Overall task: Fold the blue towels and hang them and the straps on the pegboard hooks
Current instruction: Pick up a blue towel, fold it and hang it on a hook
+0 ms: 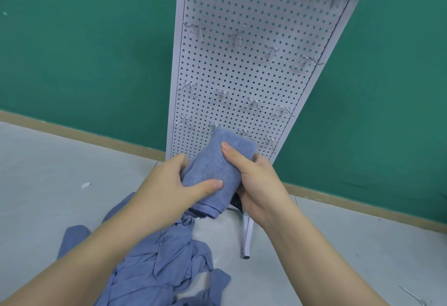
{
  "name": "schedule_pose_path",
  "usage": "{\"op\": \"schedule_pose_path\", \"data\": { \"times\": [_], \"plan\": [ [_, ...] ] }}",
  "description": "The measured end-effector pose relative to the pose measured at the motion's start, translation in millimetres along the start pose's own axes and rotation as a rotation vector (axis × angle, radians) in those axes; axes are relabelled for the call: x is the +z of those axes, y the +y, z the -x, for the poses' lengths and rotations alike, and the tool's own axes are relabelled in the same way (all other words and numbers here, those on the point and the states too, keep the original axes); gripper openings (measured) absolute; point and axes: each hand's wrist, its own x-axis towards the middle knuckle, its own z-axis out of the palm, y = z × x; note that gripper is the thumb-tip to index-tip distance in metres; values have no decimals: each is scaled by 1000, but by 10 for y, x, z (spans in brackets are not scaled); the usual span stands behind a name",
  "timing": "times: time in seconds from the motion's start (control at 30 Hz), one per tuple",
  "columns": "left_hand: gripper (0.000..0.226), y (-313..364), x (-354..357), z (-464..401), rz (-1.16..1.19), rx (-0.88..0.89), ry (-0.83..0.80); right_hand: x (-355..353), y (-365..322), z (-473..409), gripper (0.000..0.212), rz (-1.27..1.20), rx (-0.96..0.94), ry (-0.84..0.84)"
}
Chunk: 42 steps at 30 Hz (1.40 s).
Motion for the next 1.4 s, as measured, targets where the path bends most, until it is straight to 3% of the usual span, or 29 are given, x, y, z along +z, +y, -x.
{"op": "schedule_pose_path", "data": {
  "times": [0.2, 0.37, 0.5, 0.63, 0.73, 0.8, 1.0, 1.13, 1.23, 1.33, 1.4],
  "plan": [
    [75, 94, -79, -30, 452, -14, -119, -15, -95, 34, 32, 8, -174, 6],
    [36, 169, -70, -62, 566, -1, -216, -36, -121, 36, 33, -42, -212, 27],
    [19, 146, -69, -58, 540, 5, -245, -28, -42, -5, 28, 47, -258, 85],
    [26, 97, 5, -32, 356, 42, -228, -43, -22, -24, 20, 183, -335, 126],
    [34, 26, 41, -7, 244, 97, -177, -49, -46, -18, 23, 159, -283, 78],
    [24, -36, 39, -8, 174, 150, -96, -55, -39, -15, 23, 143, -237, 60],
    [27, 14, 69, -12, 306, 199, 14, -38, -13, -5, 29, 147, -189, 97],
    [26, 153, 94, -81, 388, 166, 30, 11, -2, 34, 40, 268, -194, 36],
    [31, 243, 9, -189, 510, 125, 26, -50, -91, 55, 60, 222, -202, -146],
    [31, 347, -66, -273, 668, 61, -23, -146, -232, 81, 59, 190, -294, -287],
    [30, 441, -70, -299, 741, 13, -75, -151, -291, 99, 56, 267, -382, -255]
  ]
}}
